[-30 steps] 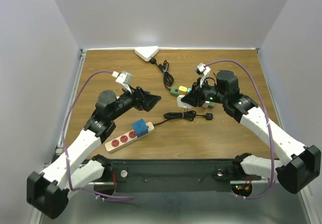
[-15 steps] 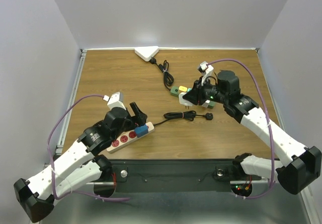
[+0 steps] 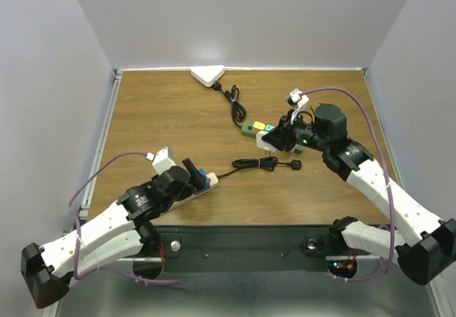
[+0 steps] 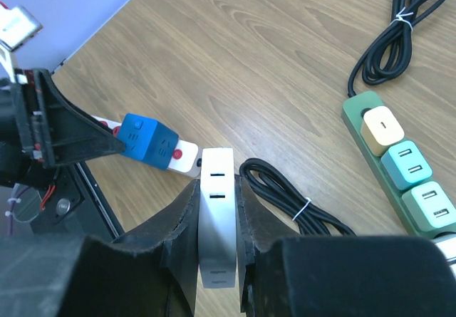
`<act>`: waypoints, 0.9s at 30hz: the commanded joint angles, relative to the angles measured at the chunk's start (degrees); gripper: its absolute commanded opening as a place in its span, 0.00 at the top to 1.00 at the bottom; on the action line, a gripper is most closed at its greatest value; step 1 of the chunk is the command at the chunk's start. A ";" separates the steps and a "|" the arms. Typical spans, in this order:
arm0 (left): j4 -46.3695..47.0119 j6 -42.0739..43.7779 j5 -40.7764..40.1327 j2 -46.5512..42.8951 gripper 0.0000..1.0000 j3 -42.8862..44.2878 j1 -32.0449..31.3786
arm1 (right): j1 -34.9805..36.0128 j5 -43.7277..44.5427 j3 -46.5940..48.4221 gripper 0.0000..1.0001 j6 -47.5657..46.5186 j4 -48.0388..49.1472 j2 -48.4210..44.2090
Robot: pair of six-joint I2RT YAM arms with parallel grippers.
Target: Insert the plug
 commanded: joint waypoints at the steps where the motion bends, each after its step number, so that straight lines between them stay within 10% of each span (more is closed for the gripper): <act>1: 5.53 -0.49 -1.42 1.90 0.01 -2.48 -0.41 | 0.19 0.69 -0.47 0.99 0.13 3.49 -1.62; 27: 40.69 6.98 11.57 24.56 0.01 -0.39 -0.50 | 0.28 5.34 -2.23 1.00 1.97 3.49 -5.49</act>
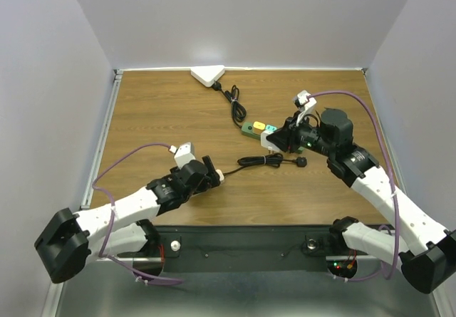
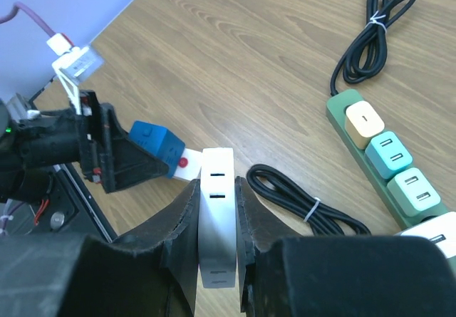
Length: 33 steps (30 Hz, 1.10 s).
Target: Insert the plug
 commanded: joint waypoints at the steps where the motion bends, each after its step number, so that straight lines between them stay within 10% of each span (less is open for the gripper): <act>1: 21.15 0.31 11.83 10.20 0.01 5.23 -0.65 | 0.28 2.09 -0.39 1.00 0.55 3.31 -1.91; 19: 35.85 9.19 25.21 39.41 0.01 30.81 -5.49 | 0.19 13.95 1.19 1.00 -0.15 -0.38 -5.60; 33: 19.69 8.33 4.83 14.56 0.01 14.49 -5.22 | 0.19 12.66 3.83 1.00 -4.02 4.62 3.18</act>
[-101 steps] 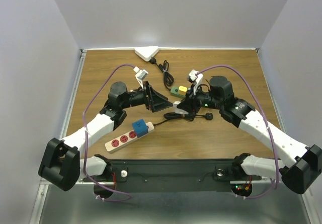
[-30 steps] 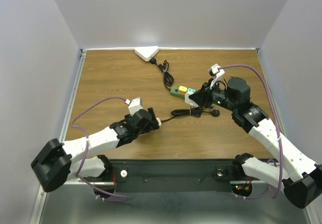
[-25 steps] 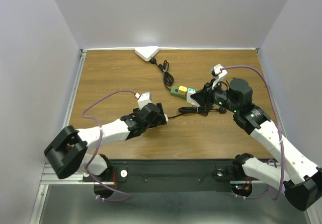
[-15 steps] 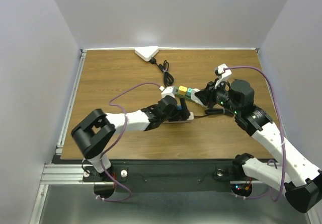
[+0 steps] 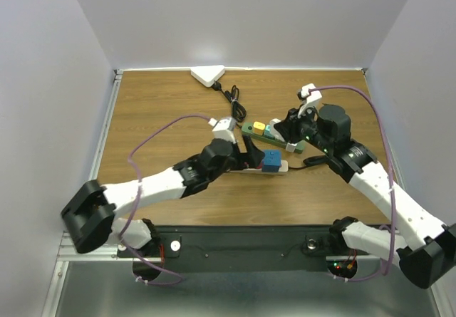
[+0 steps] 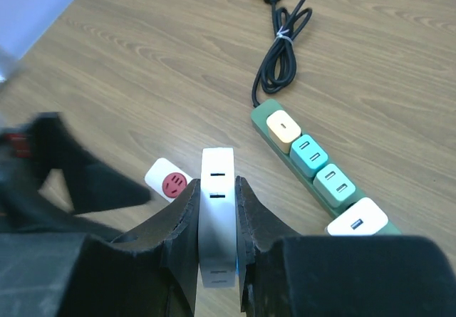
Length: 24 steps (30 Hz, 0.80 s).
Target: Insert the plug
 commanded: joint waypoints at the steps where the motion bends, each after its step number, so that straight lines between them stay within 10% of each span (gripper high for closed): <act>1: -4.84 -4.01 -7.57 -7.94 0.01 -7.62 0.13 | 0.10 -3.05 0.51 1.00 -2.03 7.90 3.88; 24: 14.31 -7.80 5.87 6.28 0.01 -14.75 8.04 | -0.69 -10.09 -6.09 1.00 -9.94 35.69 27.18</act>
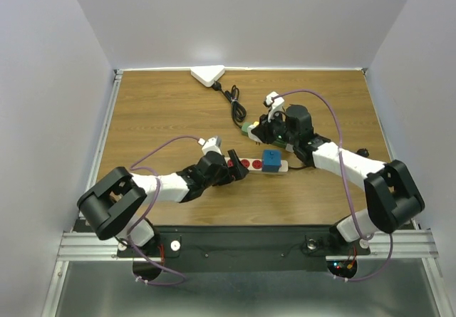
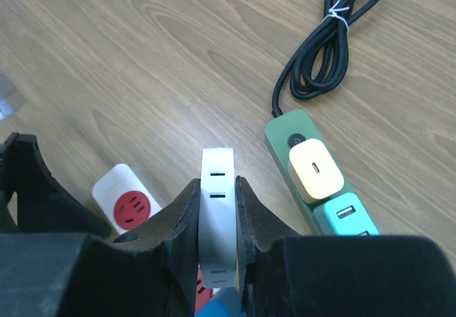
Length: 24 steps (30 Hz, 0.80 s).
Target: Insert the plug
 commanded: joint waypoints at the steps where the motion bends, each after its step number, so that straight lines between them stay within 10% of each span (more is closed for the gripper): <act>1: 5.22 1.73 2.46 2.33 0.01 2.54 2.14 | -1.10 -0.23 -0.21 1.00 -2.31 9.42 2.86; 16: 17.43 9.46 12.39 20.69 0.01 15.62 10.84 | -2.08 -3.49 -3.73 1.00 1.99 16.19 3.04; 24: 16.75 12.19 13.71 16.23 0.01 14.49 13.48 | -2.08 -2.61 -3.20 1.00 1.56 21.29 5.24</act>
